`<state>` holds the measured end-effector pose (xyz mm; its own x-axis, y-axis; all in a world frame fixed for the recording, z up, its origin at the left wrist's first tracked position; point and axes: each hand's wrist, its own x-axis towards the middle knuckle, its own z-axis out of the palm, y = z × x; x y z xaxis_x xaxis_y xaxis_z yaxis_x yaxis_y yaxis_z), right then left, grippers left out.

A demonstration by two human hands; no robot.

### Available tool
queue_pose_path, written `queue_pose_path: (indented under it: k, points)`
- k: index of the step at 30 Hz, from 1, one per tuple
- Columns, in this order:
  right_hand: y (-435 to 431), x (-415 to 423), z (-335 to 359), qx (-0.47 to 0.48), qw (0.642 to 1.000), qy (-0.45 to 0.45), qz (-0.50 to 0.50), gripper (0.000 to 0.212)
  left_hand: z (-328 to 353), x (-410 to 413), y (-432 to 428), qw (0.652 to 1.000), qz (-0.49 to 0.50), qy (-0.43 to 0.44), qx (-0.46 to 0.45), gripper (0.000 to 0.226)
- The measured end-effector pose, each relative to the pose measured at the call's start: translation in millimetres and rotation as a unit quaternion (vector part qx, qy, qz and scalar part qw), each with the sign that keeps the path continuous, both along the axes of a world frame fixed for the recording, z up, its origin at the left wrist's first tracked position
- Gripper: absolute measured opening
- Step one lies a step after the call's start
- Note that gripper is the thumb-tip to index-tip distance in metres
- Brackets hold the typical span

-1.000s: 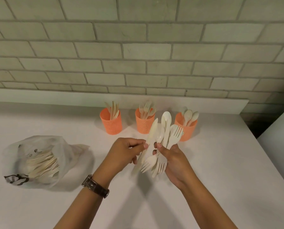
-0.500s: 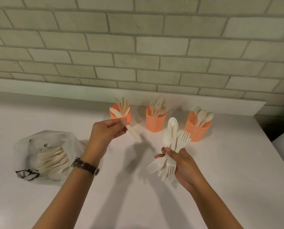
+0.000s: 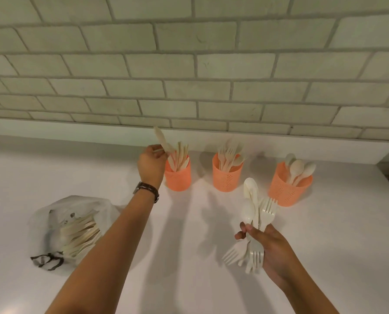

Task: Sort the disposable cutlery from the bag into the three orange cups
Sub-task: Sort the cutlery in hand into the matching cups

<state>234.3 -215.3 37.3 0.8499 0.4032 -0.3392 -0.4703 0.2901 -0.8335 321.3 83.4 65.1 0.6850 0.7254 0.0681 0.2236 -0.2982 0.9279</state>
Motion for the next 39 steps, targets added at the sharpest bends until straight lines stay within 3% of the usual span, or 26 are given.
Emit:
queue_pose_path:
  k: [2,4,7,13,18,25,31,37,39]
  points:
    - [2,3,1,0.004,1.0,0.005,0.001,0.033,-15,3,3,0.998,-0.027,0.061,0.022,0.027]
    - [4,5,6,0.014,1.0,0.008,-0.005,0.031,-23,2,3,0.995,-0.04,0.086,0.042,0.039]
    - [6,8,14,0.021,1.0,0.004,-0.012,0.028,-17,-9,-7,0.999,-0.008,0.034,0.025,0.053]
    - [1,7,27,0.023,0.999,-0.009,-0.023,0.015,7,-59,-69,0.998,-0.043,-0.051,0.004,0.01]
    - [2,-1,35,0.048,0.999,0.002,-0.019,0.02,21,-112,-135,0.98,-0.19,-0.009,-0.056,0.012]
    - [4,-13,43,0.066,0.998,-0.015,-0.005,0.026,20,-132,-165,0.972,-0.225,0.006,0.064,0.019]
    - [4,-14,40,-0.002,0.999,-0.044,-0.031,0.027,17,-130,-169,0.963,-0.223,0.038,0.149,0.016]
    - [-10,-12,45,0.016,0.997,-0.062,-0.051,0.029,19,-115,-187,0.97,-0.234,-0.007,0.062,0.015]
    - [-20,-9,45,0.029,0.996,-0.063,-0.057,0.028,21,-105,-193,0.97,-0.242,-0.002,-0.021,0.015]
